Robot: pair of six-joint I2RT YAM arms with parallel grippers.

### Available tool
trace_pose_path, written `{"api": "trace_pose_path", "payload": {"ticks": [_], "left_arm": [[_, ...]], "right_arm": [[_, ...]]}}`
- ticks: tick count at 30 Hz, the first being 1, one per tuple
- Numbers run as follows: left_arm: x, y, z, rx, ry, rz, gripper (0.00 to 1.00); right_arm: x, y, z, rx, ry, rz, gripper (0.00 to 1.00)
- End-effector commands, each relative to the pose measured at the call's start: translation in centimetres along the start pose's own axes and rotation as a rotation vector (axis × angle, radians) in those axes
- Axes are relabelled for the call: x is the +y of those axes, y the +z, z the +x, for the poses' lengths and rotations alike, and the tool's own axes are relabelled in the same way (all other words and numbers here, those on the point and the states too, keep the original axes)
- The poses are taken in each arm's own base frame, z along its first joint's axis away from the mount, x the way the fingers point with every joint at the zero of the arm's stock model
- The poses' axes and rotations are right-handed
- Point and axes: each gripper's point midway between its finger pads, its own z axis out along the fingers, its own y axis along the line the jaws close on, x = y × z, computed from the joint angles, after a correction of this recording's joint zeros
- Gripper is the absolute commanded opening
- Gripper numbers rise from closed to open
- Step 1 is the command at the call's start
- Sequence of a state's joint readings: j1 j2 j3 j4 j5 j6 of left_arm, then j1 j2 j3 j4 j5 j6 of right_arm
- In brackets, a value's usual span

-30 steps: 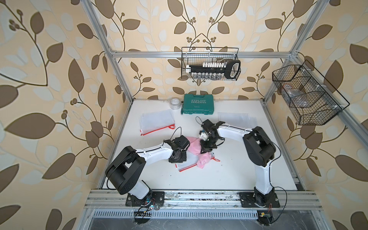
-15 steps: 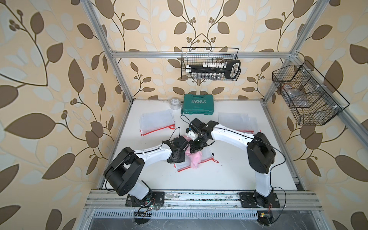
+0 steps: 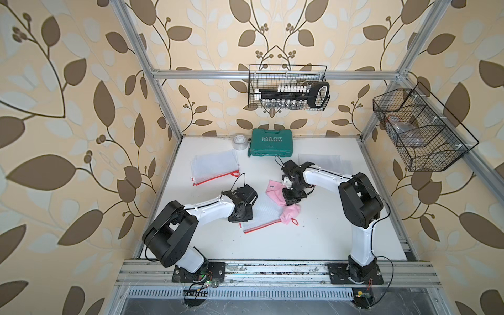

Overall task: Wipe the document bag
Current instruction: Wipe the dirt from the document bag.

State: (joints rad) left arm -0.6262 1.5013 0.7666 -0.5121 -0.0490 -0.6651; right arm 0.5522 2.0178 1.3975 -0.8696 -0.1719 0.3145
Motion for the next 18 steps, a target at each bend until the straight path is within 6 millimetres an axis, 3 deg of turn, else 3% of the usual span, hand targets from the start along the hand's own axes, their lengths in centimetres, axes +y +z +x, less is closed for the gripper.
{"api": "trace_pose_path", "payload": {"ticks": [1,6,9,18], "left_arm": [[-0.4,-2.7,-1.3,-0.040,-0.038,0.064,0.36],[2.1,-4.1,-1.3,-0.048,-0.247,0.196,0.48],[3.1,-3.1,-1.4,-0.028,-0.339,0.268,0.50],[2.3,1.0,-1.0,0.041,-0.402,0.331,0.51]], "right_arm": [[-2.2,5.0,3.7,0.158,0.009,0.087,0.00],[-2.8,5.3,4.0,0.169,0.038,0.063,0.00],[-2.9,5.1,3.9,0.167,0.052,0.035,0.00],[-3.2,4.5,4.3,0.176,0.116,-0.085,0.00]]}}
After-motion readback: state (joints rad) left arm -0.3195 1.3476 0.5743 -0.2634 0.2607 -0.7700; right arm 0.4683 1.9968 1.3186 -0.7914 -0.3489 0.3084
